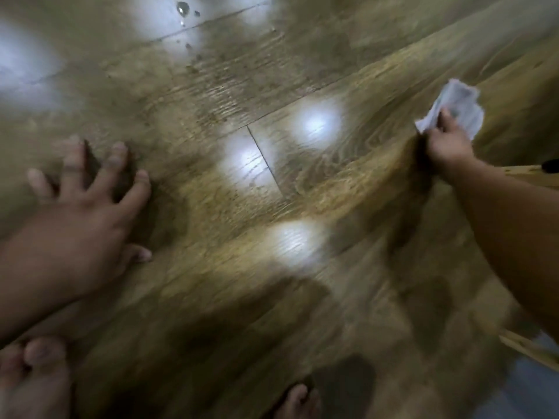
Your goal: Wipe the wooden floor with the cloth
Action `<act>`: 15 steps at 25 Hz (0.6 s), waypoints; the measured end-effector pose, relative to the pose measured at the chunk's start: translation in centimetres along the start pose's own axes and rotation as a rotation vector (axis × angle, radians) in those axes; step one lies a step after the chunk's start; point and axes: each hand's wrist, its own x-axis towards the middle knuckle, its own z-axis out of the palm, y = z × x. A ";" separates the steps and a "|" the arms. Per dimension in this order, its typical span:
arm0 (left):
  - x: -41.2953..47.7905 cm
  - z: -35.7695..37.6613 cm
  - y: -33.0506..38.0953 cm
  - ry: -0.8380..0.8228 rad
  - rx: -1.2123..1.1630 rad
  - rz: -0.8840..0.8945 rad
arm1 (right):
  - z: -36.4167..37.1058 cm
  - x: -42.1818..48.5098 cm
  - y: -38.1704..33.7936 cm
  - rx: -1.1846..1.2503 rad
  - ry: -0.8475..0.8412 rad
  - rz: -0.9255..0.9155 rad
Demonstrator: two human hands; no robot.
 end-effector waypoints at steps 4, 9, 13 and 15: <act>-0.6 -1.6 0.9 -0.039 0.004 -0.033 | 6.8 -9.6 -9.1 -0.039 0.212 -0.061; -1.8 -2.3 0.5 0.124 0.038 -0.006 | 12.8 -30.9 -17.4 -0.184 -0.250 -0.995; -2.7 -3.1 -2.5 0.417 -0.124 -0.117 | 8.9 -20.4 -13.8 -0.308 -0.241 -1.098; -3.0 -3.1 -5.0 0.532 -0.167 -0.186 | 5.9 -12.0 -12.5 -0.305 -0.041 -0.672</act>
